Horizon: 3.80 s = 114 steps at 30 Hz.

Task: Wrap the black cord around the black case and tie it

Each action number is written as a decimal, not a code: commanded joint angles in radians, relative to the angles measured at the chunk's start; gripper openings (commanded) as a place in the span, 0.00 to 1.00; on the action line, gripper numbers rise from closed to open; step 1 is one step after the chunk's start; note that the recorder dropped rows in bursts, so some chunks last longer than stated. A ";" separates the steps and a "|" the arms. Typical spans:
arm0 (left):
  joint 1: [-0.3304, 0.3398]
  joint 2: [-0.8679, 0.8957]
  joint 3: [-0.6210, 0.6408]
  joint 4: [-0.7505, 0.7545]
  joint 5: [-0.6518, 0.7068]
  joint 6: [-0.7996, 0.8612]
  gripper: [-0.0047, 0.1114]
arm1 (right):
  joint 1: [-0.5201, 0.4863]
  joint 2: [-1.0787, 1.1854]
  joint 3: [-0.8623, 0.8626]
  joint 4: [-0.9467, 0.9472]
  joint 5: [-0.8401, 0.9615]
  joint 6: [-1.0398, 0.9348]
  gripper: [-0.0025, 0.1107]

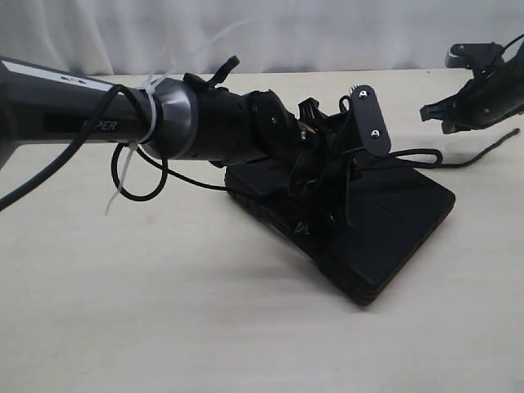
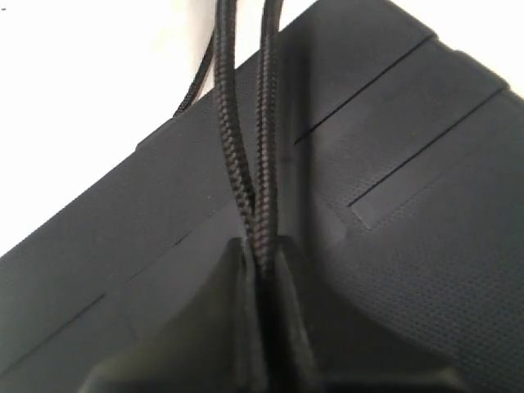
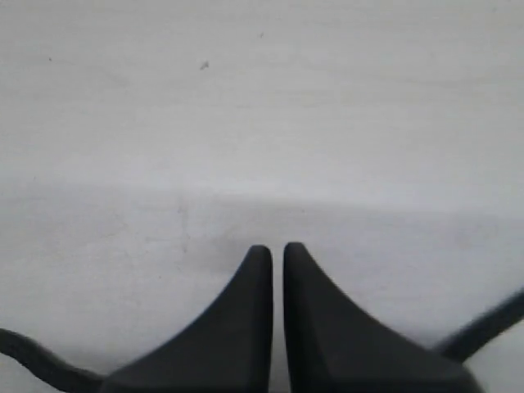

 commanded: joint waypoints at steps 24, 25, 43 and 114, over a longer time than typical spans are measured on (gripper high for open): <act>0.003 -0.014 0.005 -0.009 -0.015 -0.030 0.04 | -0.029 -0.123 0.239 0.164 0.102 0.028 0.11; 0.003 -0.014 0.005 -0.007 -0.015 -0.030 0.04 | -0.019 -0.123 0.249 0.166 0.117 0.002 0.06; 0.147 -0.061 0.005 0.025 0.059 -0.030 0.52 | 0.088 -0.223 0.483 0.466 0.239 -0.203 0.06; 0.161 -0.072 0.005 0.176 0.271 -0.026 0.29 | -0.121 -0.029 0.198 0.401 0.165 -0.427 0.06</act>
